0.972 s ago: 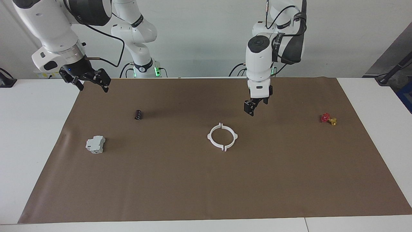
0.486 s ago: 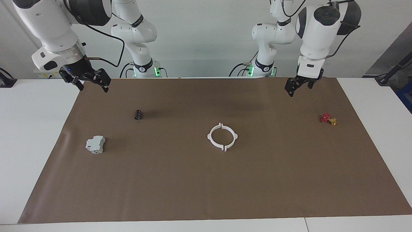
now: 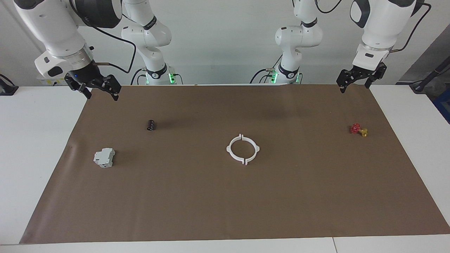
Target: Assemble drain pipe with both arms
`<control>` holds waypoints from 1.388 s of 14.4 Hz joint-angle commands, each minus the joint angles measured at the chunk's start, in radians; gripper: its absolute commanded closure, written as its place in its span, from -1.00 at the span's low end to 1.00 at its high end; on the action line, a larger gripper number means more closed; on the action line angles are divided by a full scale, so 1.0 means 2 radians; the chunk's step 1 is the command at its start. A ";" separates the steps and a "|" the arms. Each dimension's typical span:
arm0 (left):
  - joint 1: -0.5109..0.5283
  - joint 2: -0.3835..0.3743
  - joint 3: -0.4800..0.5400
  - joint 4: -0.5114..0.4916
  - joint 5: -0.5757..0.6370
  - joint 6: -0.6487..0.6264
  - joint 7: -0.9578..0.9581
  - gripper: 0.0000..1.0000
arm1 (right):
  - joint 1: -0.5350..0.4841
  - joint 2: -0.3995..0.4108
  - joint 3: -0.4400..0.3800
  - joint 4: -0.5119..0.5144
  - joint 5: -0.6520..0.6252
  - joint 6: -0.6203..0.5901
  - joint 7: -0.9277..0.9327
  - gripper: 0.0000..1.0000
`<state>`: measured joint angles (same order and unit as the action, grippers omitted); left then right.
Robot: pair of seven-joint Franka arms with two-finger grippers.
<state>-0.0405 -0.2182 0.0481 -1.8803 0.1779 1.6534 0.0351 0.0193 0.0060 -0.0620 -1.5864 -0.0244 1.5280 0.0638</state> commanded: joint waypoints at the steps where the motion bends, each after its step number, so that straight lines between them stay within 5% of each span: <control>1: 0.012 0.002 -0.002 0.029 -0.011 -0.032 0.030 -1.00 | -0.004 -0.013 0.003 -0.013 0.005 -0.003 0.005 -1.00; 7: 0.003 0.065 -0.002 0.139 -0.030 -0.076 0.028 -1.00 | -0.004 -0.013 0.003 -0.013 0.005 -0.003 0.005 -1.00; 20: -0.001 0.035 -0.037 0.112 -0.038 -0.113 -0.005 -1.00 | -0.004 -0.013 0.003 -0.013 0.006 -0.003 0.005 -1.00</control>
<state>-0.0340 -0.1271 -0.0290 -1.6401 0.1135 1.4397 0.0456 0.0193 0.0060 -0.0620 -1.5864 -0.0244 1.5280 0.0638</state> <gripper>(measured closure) 0.000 0.000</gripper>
